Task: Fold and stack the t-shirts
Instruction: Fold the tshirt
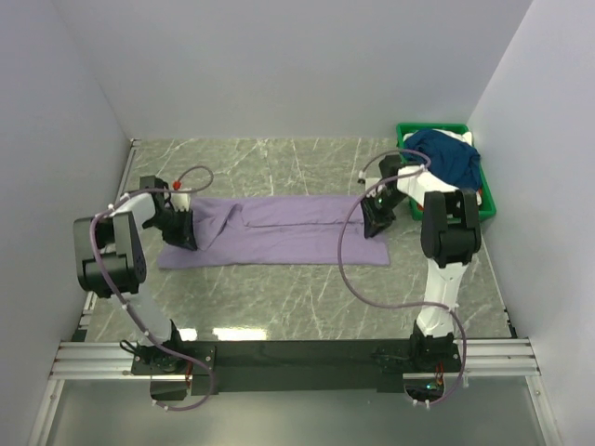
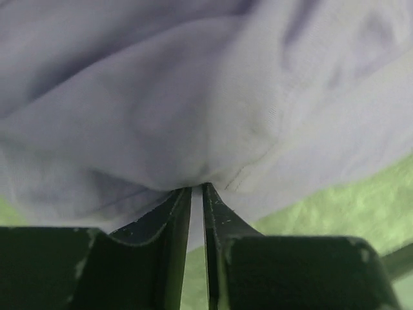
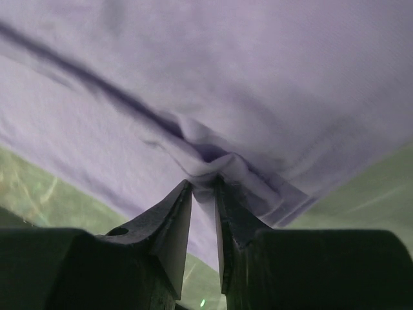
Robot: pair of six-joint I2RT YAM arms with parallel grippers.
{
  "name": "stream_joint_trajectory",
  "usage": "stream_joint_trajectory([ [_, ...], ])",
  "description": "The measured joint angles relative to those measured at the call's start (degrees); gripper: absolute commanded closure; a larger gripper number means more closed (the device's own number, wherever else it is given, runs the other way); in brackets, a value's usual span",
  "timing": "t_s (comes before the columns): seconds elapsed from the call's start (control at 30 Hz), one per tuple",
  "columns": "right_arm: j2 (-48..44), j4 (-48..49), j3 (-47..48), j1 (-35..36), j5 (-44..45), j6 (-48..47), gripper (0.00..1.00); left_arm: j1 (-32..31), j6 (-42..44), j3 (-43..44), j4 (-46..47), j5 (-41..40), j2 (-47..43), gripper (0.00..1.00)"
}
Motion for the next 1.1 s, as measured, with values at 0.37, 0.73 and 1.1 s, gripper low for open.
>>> stream_joint_trajectory([
  [0.37, -16.0, -2.14, -22.86, 22.64, -10.29, 0.59, 0.71, -6.38, -1.49, 53.55, 0.66, -9.75, 33.73, 0.69],
  [0.73, -15.19, -2.08, -4.81, 16.35, -3.5, -0.61, 0.72, -8.35, -8.2, 34.01, 9.66, -5.16, 11.5, 0.67],
  [1.1, -1.49, 1.68, -2.71, 18.82, -1.68, -0.33, 0.79, -9.51, -18.36, 15.26, 16.41, -3.26, 2.89, 0.75],
])
